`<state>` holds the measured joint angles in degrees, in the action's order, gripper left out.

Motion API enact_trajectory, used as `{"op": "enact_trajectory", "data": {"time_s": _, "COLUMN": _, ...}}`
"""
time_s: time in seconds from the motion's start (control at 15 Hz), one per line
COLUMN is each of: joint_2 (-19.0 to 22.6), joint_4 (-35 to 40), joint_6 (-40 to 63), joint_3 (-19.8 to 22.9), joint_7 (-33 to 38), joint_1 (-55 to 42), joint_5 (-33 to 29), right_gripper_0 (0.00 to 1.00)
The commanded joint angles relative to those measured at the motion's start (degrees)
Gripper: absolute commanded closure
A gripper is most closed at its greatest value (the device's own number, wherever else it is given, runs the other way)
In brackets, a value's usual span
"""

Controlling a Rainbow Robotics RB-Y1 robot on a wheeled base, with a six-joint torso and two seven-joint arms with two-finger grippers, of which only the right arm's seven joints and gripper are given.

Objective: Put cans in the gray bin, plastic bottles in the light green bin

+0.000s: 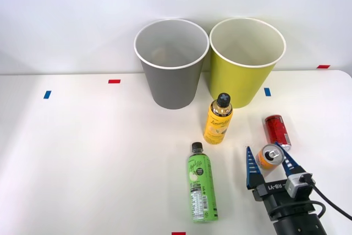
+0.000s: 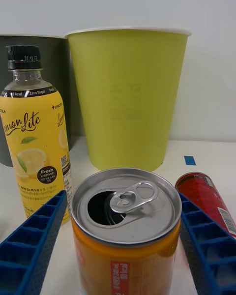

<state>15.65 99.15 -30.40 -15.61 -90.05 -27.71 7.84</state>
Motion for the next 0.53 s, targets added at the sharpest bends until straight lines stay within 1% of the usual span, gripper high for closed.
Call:
{"op": "enact_trajectory", "data": {"time_s": 0.07, "joint_2": 0.34, "joint_4": -0.01, "joint_6": -0.01, "joint_3": 0.32, "joint_7": -0.03, "joint_1": -0.33, "joint_5": 0.07, "right_gripper_0": 0.99}}
{"op": "enact_trajectory", "data": {"time_s": 0.53, "joint_2": 0.34, "joint_4": -0.01, "joint_6": -0.89, "joint_3": 0.67, "joint_7": 0.49, "joint_1": -0.77, "joint_5": 0.24, "right_gripper_0": 1.0}}
